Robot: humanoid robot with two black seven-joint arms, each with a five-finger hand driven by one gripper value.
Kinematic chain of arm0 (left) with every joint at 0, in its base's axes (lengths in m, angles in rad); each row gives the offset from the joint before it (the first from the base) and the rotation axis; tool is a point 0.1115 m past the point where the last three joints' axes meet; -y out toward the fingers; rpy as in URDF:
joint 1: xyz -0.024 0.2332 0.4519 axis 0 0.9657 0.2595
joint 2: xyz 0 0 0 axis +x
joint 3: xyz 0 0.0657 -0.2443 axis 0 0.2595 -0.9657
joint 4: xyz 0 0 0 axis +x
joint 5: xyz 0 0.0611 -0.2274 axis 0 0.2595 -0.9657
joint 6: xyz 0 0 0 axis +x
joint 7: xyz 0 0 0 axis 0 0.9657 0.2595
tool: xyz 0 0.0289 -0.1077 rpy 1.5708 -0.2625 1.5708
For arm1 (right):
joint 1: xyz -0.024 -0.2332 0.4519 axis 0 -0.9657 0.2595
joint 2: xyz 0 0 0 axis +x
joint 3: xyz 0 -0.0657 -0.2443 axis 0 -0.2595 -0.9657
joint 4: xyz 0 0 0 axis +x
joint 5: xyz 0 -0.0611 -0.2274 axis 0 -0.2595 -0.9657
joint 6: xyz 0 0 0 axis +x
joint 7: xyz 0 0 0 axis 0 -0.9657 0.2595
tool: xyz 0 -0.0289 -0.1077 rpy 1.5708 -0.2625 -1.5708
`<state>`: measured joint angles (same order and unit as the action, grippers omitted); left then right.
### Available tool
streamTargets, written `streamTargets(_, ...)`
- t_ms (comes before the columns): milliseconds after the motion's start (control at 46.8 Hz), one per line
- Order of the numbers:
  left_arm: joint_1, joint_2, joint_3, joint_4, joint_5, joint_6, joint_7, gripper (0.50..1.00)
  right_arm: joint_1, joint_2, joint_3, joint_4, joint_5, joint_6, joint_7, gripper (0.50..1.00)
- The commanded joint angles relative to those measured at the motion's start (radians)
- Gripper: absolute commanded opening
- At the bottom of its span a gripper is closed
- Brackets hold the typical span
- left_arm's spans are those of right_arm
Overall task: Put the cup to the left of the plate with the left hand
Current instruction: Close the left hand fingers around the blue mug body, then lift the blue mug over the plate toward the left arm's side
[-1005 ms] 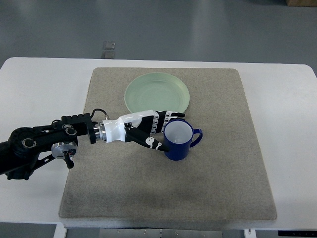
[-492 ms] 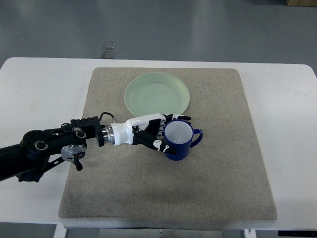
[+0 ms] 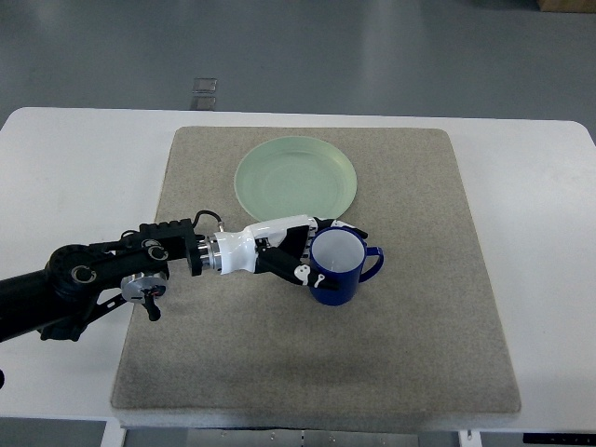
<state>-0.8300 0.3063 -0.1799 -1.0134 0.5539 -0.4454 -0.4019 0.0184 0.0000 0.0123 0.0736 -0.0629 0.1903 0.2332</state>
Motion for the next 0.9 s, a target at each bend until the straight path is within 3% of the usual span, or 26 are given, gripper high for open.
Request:
streamTargets(0,0.000,-0.009,0.000,0.006,0.000,0.014,0.000,0.825,0.000,0.000,0.000,0.000,0.000,0.000,0.000,0.932)
streamTargets(128,0.000,-0.010,-0.001,0.007,0.000,0.024,0.000,0.776,0.000,0.000,0.000,0.000,0.000,0.000,0.000,0.932)
streamTargets(214,0.000,-0.013,-0.006,0.007,0.000,0.024,0.000,0.709,0.000,0.000,0.000,0.000,0.000,0.000,0.000,0.932)
streamTargets(449,0.000,-0.018,-0.009,0.010,0.000,0.027,0.000,0.701,0.000,0.000,0.000,0.000,0.000,0.000,0.000,0.932)
streamTargets(877,-0.001,-0.032,-0.105,0.010,-0.002,0.132,-0.002,0.703,0.000,0.000,0.000,0.000,0.000,0.000,0.000,0.932)
